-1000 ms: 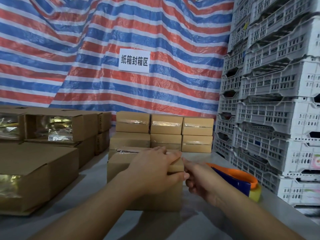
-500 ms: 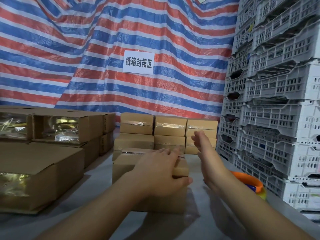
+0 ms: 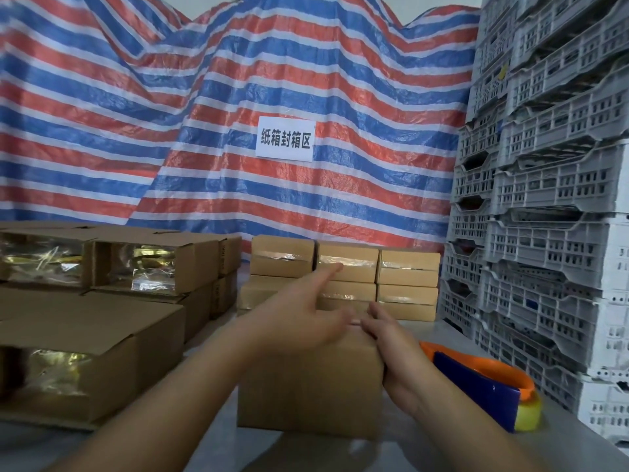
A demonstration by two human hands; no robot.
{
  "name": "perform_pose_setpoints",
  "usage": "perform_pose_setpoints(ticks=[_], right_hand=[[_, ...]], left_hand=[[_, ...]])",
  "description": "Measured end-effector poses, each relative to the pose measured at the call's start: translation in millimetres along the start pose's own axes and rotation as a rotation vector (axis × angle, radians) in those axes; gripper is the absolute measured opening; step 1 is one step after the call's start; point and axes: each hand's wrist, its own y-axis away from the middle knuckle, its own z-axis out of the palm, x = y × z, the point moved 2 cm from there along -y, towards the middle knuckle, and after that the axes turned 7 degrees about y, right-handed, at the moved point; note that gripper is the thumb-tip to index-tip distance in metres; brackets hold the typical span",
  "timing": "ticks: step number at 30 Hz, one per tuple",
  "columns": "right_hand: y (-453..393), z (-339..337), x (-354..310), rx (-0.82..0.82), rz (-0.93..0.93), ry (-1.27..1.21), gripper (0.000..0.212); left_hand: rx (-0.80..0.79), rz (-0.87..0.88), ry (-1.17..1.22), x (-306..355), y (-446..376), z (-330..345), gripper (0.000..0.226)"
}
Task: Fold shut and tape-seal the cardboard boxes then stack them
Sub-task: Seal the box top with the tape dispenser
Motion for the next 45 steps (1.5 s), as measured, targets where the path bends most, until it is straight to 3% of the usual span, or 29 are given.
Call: perform_pose_setpoints(ticks=[2, 6, 11, 16, 19, 21, 23, 26, 30, 32, 36, 40, 45], right_hand=[[-2, -1, 1, 0.009, 0.006, 0.004, 0.061], [-7, -1, 5, 0.038, 0.008, -0.006, 0.060], [-9, -2, 9, 0.023, 0.026, -0.015, 0.059], [0, 0, 5, 0.037, 0.061, -0.067, 0.059], [8, 1, 10, -0.025, 0.142, -0.108, 0.060], [11, 2, 18, -0.044, 0.174, -0.085, 0.082], [10, -5, 27, -0.028, 0.083, 0.005, 0.101], [16, -13, 31, -0.101, -0.079, 0.157, 0.106], [12, -15, 20, -0.077, -0.105, 0.347, 0.086], [-2, -17, 13, 0.007, -0.053, 0.397, 0.081], [-34, -22, 4, 0.095, 0.111, 0.514, 0.076], [-59, -28, 2, 0.080, 0.263, 0.446, 0.070], [-71, -35, 6, 0.120, 0.372, 0.212, 0.040]], left_hand=[[0.151, -0.017, 0.066, -12, 4, -18, 0.060], [0.202, -0.193, 0.299, -44, 21, -20, 0.061], [0.352, -0.349, 0.800, -65, 35, -13, 0.032], [0.257, -0.443, 0.986, -58, 47, -9, 0.037], [0.244, -0.519, 0.937, -59, 53, -7, 0.038], [0.227, -0.491, 0.868, -67, 58, -6, 0.038], [0.187, -0.425, 0.719, -77, 67, -10, 0.044], [-0.004, -0.421, 0.644, -75, 74, -11, 0.064], [0.106, -0.413, 0.591, -74, 66, -13, 0.075], [0.202, -0.507, 0.600, -72, 46, -12, 0.062], [0.237, -0.723, 0.702, -73, 9, -2, 0.033], [0.250, -0.845, 0.782, -93, -16, 7, 0.034], [0.183, -0.897, 0.783, -108, -28, 17, 0.038]])
